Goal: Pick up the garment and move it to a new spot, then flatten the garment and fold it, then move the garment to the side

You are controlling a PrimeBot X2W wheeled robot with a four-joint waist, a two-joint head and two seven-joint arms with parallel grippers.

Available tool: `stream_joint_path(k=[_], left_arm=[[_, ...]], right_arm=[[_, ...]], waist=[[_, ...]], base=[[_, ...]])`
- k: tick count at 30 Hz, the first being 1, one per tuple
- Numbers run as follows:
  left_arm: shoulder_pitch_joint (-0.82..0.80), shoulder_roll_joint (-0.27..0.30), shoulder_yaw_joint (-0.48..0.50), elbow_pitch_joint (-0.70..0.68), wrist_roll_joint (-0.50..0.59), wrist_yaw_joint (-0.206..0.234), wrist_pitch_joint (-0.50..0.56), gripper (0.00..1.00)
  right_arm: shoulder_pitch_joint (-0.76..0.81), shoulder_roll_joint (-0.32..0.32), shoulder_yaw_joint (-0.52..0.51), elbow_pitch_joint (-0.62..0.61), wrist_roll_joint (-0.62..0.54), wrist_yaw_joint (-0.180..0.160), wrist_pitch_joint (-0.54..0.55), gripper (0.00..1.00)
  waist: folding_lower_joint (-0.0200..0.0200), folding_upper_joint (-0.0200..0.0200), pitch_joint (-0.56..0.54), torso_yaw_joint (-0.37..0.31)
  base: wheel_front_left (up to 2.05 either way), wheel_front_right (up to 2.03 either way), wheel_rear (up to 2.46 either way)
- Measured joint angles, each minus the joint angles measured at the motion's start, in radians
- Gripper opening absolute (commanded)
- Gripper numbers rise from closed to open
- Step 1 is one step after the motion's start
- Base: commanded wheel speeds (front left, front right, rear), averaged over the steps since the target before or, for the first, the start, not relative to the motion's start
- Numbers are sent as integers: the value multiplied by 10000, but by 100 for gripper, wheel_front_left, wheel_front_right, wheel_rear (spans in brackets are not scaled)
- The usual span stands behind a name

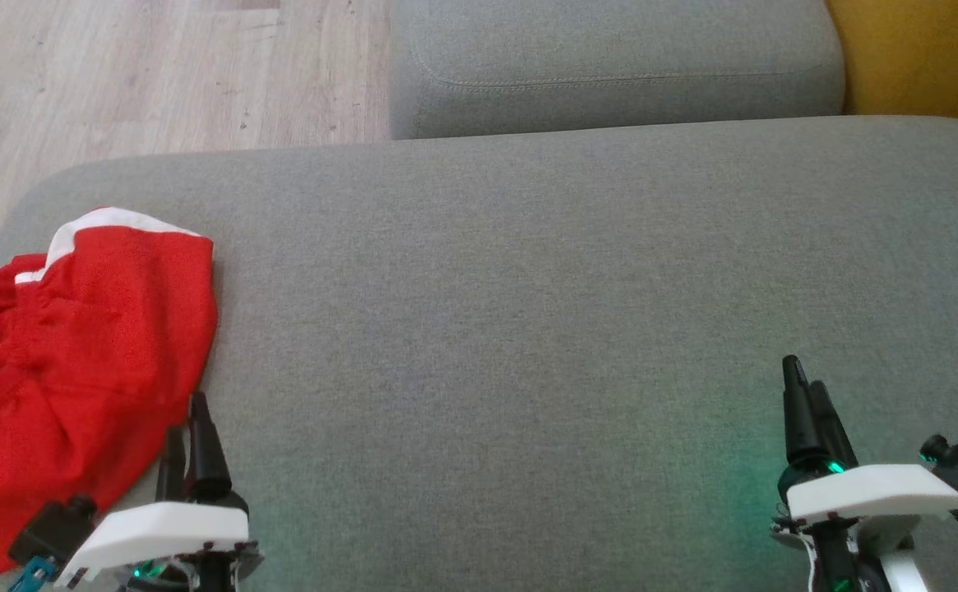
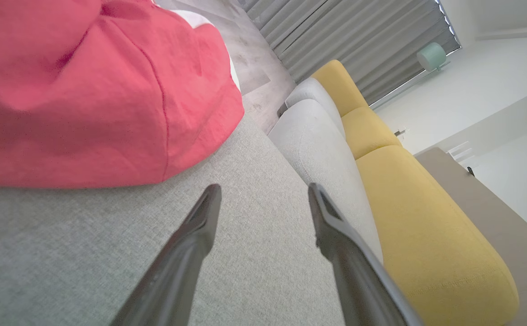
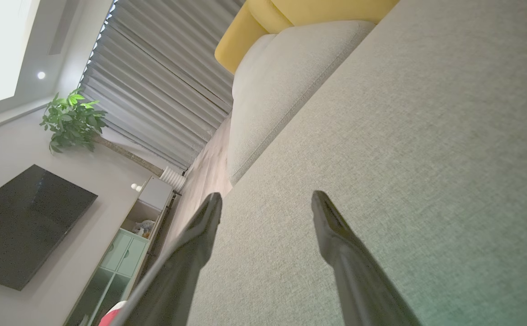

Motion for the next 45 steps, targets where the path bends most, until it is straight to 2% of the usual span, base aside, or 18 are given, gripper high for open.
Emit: stream_joint_path(k=[45], left_arm=[[213,17,-876,-1028,5451,472,-1315,100]], right_arm=[[-124,-13,692,-267,-5605,0,-1317,100]], waist=[[0,0,-66,17]], base=[[0,0,0]])
